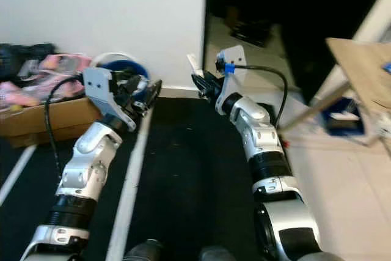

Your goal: Picking trash to rubbish bin

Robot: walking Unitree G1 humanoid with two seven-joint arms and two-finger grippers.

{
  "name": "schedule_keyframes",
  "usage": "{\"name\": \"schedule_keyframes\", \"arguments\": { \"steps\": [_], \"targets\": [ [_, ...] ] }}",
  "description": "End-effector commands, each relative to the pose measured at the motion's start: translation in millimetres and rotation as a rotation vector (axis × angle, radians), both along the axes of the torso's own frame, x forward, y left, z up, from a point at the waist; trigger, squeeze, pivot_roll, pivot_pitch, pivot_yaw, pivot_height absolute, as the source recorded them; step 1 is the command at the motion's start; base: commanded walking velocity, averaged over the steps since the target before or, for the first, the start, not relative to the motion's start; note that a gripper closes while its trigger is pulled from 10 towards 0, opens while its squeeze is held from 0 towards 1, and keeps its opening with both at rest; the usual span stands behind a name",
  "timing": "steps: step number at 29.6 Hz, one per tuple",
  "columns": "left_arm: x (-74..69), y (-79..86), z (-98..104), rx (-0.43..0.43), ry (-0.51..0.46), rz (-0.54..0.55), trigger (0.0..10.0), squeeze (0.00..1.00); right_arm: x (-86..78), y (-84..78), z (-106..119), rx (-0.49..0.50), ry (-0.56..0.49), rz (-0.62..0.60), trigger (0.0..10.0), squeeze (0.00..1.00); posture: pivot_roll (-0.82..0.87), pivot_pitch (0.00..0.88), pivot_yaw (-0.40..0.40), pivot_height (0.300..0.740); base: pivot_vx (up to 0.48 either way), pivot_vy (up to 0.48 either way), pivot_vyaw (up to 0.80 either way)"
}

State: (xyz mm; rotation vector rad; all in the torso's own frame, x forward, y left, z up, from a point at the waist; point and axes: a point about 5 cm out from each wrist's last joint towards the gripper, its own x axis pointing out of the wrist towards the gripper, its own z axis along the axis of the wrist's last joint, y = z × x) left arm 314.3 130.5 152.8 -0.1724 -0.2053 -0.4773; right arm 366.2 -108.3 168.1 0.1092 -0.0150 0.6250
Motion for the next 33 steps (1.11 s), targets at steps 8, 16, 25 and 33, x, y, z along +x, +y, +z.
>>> {"name": "schedule_keyframes", "arguments": {
  "steps": [8, 16, 25, 33],
  "targets": [
    [-0.5, -2.9, -1.5, -0.002, 0.005, -0.012, 10.0, 0.0, -0.6, -2.0, -3.8, -0.011, 0.009, -0.001, 10.0, 0.0, -0.08, 0.0, -0.056, 0.74, 0.0, 0.0, 0.79],
    [-0.7, -3.1, -2.2, 0.0, 0.006, -0.012, 10.0, 0.0, -0.8, -1.8, -4.7, -0.011, 0.01, 0.0, 10.0, 0.0, -0.08, 0.0, -0.056, 0.74, 0.0, 0.0, 0.79],
    [-0.3, -2.8, -1.5, -0.001, 0.005, -0.01, 10.0, 0.0, 0.0, -2.4, -4.4, -0.008, 0.012, -0.007, 10.0, 0.0, -0.08, 0.0, -0.058, 0.74, 0.0, 0.0, 0.79],
    [-0.2, -2.5, -1.3, -0.001, 0.003, -0.007, 10.0, 0.0, 0.7, -4.1, -5.1, -0.015, 0.013, -0.019, 10.0, 0.0, -0.08, 0.0, -0.058, 0.74, 0.0, 0.0, 0.79]
  ]
}}
